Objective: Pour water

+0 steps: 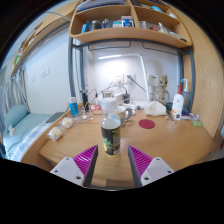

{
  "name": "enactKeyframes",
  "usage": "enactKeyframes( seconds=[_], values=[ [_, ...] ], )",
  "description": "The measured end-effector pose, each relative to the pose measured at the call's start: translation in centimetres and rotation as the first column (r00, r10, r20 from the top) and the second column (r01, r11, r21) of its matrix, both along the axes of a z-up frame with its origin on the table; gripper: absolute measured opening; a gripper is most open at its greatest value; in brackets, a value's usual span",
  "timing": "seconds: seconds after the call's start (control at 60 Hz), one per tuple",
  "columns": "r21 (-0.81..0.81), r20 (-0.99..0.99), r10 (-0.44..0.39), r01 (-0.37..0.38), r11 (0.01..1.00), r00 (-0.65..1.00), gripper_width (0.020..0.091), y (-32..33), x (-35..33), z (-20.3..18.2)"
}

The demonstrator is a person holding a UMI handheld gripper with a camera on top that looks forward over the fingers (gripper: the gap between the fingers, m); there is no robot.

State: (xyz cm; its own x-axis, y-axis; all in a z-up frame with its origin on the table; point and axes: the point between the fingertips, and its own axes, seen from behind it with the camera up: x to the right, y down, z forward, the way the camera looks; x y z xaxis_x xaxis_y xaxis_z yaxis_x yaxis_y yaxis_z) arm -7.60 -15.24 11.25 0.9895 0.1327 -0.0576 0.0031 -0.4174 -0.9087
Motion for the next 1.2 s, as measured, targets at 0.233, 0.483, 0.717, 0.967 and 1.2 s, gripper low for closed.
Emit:
enactKeyframes(
  seconds=[0.233, 0.483, 0.717, 0.967, 1.2],
  values=[
    [0.069, 0.007, 0.001, -0.002, 0.998, 1.0, 0.0585, 7.3, 1.7, 0.2],
    [0.124, 0.035, 0.009, -0.013, 0.992, 0.999, 0.045, 13.0, 1.7, -0.1],
    [0.176, 0.031, -0.002, -0.004, 0.984, 1.0, 0.0317, 14.1, -0.1, -0.1],
    [0.148, 0.058, 0.017, -0.026, 0.989, 0.998, 0.0285, 14.7, -5.1, -0.7],
    [0.013, -0.3, -0.012, 0.017, 1.0, 0.954, 0.0285, 20.5, -14.5, 3.1]
  ],
)
